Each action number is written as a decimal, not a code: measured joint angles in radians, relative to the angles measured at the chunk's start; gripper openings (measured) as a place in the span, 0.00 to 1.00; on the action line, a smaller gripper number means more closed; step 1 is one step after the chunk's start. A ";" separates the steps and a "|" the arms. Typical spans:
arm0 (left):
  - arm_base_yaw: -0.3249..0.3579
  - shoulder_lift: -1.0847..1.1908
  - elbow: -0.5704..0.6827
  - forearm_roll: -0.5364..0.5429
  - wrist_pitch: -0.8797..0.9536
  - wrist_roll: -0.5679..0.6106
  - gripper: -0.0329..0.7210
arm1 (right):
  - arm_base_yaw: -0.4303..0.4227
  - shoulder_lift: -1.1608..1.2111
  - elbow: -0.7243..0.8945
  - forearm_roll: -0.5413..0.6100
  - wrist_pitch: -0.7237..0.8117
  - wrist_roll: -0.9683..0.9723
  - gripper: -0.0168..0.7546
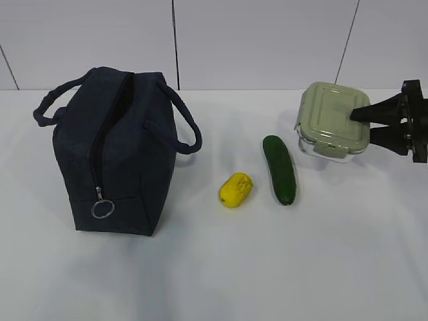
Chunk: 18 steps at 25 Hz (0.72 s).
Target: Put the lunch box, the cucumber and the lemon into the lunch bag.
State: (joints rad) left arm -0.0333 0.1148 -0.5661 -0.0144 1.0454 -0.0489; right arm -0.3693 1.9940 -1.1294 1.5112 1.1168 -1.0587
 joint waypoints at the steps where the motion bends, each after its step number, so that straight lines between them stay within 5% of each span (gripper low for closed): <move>1: 0.000 0.015 -0.010 -0.018 -0.015 0.000 0.36 | 0.009 -0.004 0.000 0.000 0.000 0.007 0.48; 12: 0.000 0.288 -0.089 -0.175 -0.077 0.000 0.38 | 0.154 -0.012 0.002 -0.008 0.001 0.077 0.48; 18: 0.000 0.473 -0.089 -0.211 -0.189 0.000 0.51 | 0.245 -0.012 -0.003 0.031 0.001 0.100 0.48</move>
State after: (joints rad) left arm -0.0333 0.5882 -0.6554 -0.2256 0.8562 -0.0489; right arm -0.1241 1.9819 -1.1320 1.5424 1.1175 -0.9587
